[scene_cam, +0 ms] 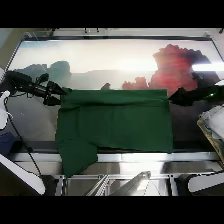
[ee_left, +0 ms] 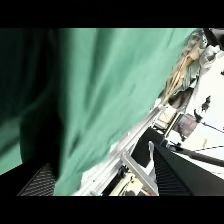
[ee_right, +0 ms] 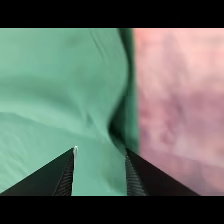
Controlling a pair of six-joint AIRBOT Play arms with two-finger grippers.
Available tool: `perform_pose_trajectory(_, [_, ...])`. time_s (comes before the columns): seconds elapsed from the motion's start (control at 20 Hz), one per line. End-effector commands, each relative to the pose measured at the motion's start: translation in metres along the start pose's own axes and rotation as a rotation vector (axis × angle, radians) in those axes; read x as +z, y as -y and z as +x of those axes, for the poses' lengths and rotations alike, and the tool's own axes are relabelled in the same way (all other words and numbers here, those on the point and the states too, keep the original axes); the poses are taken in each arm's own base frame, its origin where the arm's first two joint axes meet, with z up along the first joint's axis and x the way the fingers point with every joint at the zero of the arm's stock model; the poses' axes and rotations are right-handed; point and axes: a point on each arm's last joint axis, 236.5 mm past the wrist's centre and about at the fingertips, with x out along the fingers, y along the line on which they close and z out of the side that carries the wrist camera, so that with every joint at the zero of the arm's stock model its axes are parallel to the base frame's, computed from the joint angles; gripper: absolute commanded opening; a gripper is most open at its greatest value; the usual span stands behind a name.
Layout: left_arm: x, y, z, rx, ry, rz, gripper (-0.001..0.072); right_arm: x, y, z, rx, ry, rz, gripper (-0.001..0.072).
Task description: Fold the shirts.
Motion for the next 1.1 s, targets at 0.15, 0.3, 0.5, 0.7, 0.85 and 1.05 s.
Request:
perform_pose_trajectory(0.15, [-0.085, -0.04, -0.028, 0.346, -0.014, -0.092, 0.0609, -0.031, 0.008, -0.073, -0.231, 0.069, -0.013, 0.0467])
perform_pose_trajectory(0.3, [-0.128, -0.068, -0.042, 0.4, 0.06, -0.188, 0.0607, -0.052, 0.006, -0.079, -0.24, 0.123, 0.009, 0.0467])
perform_pose_trajectory(0.5, [-0.174, -0.096, -0.026, 0.34, 0.041, -0.285, 0.0542, -0.078, -0.009, -0.063, -0.168, 0.138, 0.037, 0.0467])
perform_pose_trajectory(0.7, [-0.194, -0.119, 0.008, 0.318, 0.006, -0.342, 0.0541, -0.08, -0.034, -0.065, -0.089, 0.184, 0.036, 0.0466])
perform_pose_trajectory(0.85, [-0.206, -0.134, 0.032, 0.308, -0.004, -0.39, 0.0541, -0.075, -0.051, -0.079, -0.076, 0.242, 0.003, 0.0466])
perform_pose_trajectory(1.05, [-0.239, -0.135, 0.065, 0.301, -0.116, -0.418, 0.0541, -0.075, -0.066, -0.096, -0.088, 0.298, -0.046, 0.0466])
